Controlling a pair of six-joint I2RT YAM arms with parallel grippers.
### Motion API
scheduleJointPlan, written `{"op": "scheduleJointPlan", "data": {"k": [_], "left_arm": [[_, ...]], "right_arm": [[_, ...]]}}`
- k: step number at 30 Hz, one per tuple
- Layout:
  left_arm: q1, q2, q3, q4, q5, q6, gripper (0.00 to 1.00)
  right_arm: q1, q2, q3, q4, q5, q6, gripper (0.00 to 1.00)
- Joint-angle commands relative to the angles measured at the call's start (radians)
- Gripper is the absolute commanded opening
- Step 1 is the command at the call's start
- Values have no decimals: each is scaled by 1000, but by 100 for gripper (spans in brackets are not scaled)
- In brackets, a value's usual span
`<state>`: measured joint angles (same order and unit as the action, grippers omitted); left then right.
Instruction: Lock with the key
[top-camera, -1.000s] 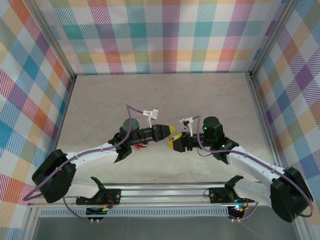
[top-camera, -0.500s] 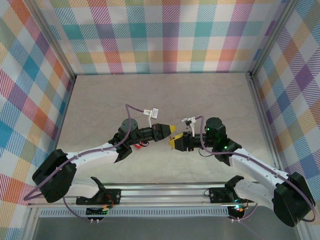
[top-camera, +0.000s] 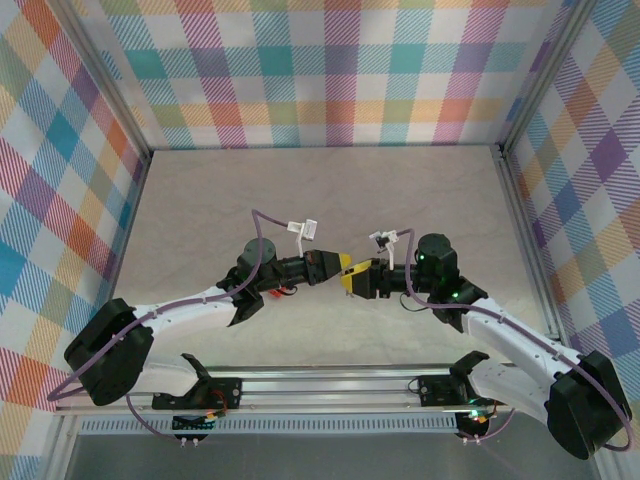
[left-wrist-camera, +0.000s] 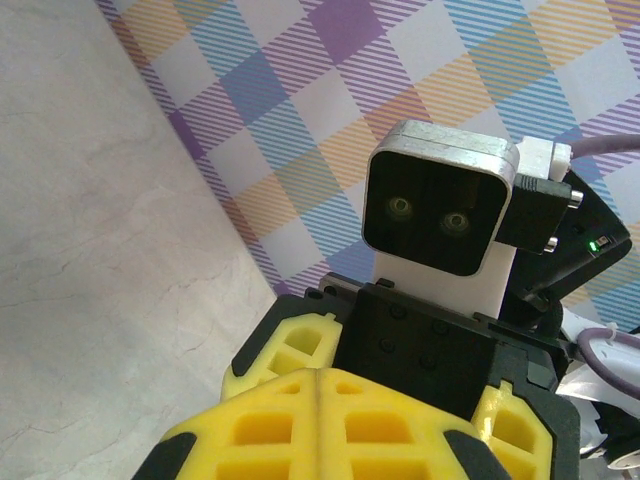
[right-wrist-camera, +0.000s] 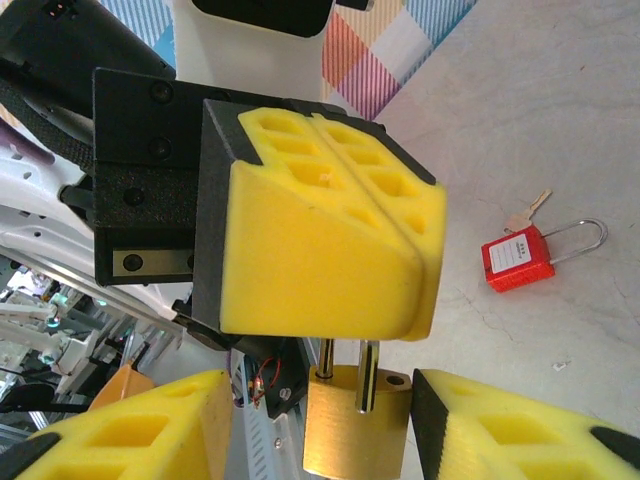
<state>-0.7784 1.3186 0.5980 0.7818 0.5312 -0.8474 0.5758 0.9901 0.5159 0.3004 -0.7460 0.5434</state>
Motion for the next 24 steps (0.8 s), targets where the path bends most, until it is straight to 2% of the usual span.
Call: {"op": "scheduleJointPlan", "data": {"k": [1,4,8,14,19,24], "left_arm": [[-9,-35,-7,42,25,10,0],[-10,-41,-6,44,29,10,0],[-9,-45,-5,59,29,1,0],[-12,-37,-2,91,36,-19,0],[-11,-15,-9,136,42,-44,0],[-11,-13,-12,143,44,-45,0]], "right_arm": [[-5,10,-17,54,-36,14,49],[-5,24,-16,55,-35,15,49],[-5,49,-16,59,-39,10,55],[-5,82,-16,114,-65,37,54],[-5,90,-19,131,-70,46,42],[-7,76,-27,116,-53,41,37]]}}
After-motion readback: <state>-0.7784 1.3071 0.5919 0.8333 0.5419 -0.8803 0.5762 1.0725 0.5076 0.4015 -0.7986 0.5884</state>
